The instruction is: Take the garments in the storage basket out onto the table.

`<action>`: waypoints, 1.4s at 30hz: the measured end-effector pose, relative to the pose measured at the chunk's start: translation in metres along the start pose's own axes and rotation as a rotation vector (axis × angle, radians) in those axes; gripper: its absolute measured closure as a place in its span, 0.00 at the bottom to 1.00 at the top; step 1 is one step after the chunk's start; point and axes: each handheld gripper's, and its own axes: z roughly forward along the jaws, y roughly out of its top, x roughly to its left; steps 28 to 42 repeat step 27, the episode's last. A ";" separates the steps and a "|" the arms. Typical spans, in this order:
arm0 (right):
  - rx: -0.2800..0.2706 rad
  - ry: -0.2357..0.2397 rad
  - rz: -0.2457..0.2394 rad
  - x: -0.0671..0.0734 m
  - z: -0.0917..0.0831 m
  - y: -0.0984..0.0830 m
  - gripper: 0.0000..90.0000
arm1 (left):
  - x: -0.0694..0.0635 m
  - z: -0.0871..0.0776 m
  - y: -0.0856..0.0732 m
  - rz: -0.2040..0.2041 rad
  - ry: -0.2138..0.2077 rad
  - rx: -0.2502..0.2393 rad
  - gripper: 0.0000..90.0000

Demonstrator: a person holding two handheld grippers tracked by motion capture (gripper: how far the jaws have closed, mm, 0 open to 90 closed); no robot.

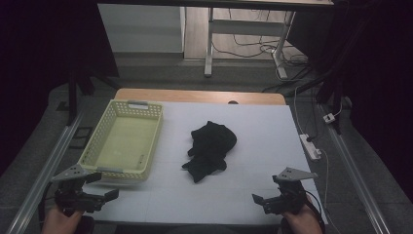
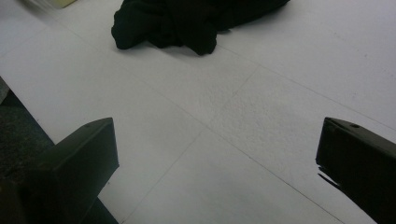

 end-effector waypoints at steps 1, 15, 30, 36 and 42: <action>0.000 0.000 0.001 0.000 0.000 0.000 0.00 | 0.000 -0.001 -0.001 -0.006 0.006 0.001 0.00; 0.003 -0.009 -0.003 0.001 0.000 0.000 0.00 | 0.002 -0.011 -0.011 -0.019 0.092 0.039 0.00; 0.016 -0.013 -0.015 0.002 0.001 0.000 0.00 | 0.002 -0.012 -0.014 -0.017 0.094 0.108 0.00; 0.016 -0.013 -0.015 0.002 0.001 0.000 0.00 | 0.002 -0.012 -0.014 -0.017 0.094 0.108 0.00; 0.016 -0.013 -0.015 0.002 0.001 0.000 0.00 | 0.002 -0.012 -0.014 -0.017 0.094 0.108 0.00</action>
